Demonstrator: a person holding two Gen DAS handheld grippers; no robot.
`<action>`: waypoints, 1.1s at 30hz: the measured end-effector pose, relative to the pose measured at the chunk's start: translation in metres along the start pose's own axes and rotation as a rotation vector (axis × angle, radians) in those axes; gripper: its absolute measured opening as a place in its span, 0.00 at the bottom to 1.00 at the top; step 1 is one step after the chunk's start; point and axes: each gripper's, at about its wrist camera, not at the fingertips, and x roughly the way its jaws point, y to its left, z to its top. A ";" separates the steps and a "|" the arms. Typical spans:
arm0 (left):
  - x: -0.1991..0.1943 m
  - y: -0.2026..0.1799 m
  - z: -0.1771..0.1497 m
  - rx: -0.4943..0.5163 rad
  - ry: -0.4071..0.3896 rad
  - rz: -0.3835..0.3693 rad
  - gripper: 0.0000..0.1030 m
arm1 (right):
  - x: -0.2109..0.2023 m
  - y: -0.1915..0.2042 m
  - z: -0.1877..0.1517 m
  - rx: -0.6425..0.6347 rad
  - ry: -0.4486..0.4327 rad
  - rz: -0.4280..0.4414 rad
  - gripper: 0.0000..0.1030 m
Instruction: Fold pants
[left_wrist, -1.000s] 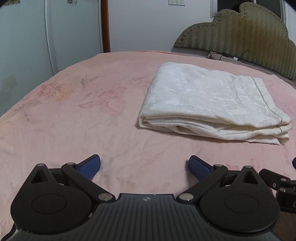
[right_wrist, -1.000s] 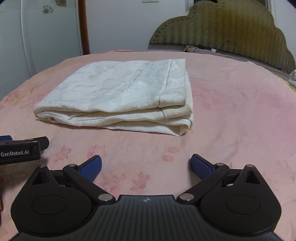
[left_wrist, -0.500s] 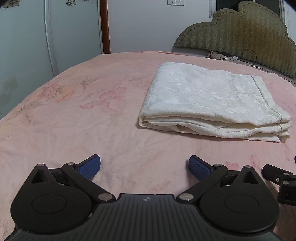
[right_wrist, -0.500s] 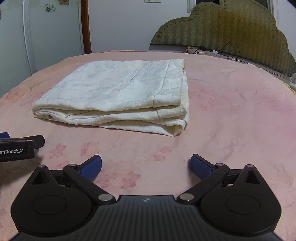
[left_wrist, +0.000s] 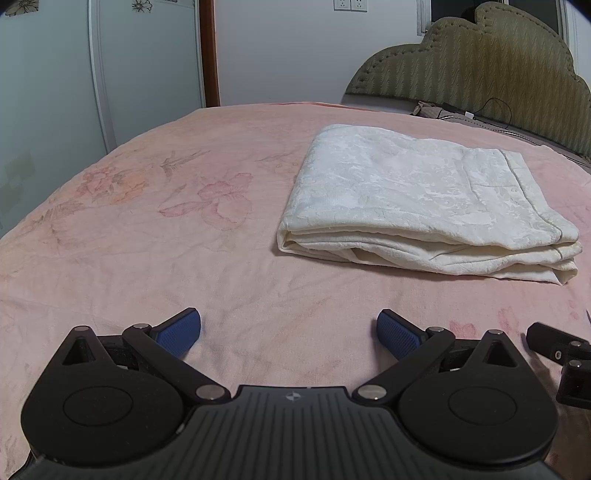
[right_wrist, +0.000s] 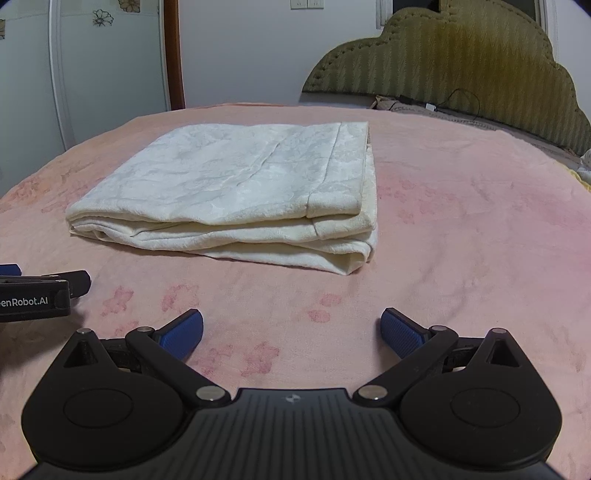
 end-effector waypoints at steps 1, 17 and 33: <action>0.000 0.000 0.000 0.000 0.000 0.000 1.00 | -0.002 0.004 0.001 -0.021 -0.015 -0.005 1.00; 0.000 0.000 0.000 0.000 0.000 -0.001 1.00 | 0.012 -0.014 0.006 -0.008 0.036 0.043 1.00; 0.001 0.000 -0.001 -0.001 0.000 -0.002 1.00 | 0.013 -0.019 0.008 -0.006 0.036 0.048 1.00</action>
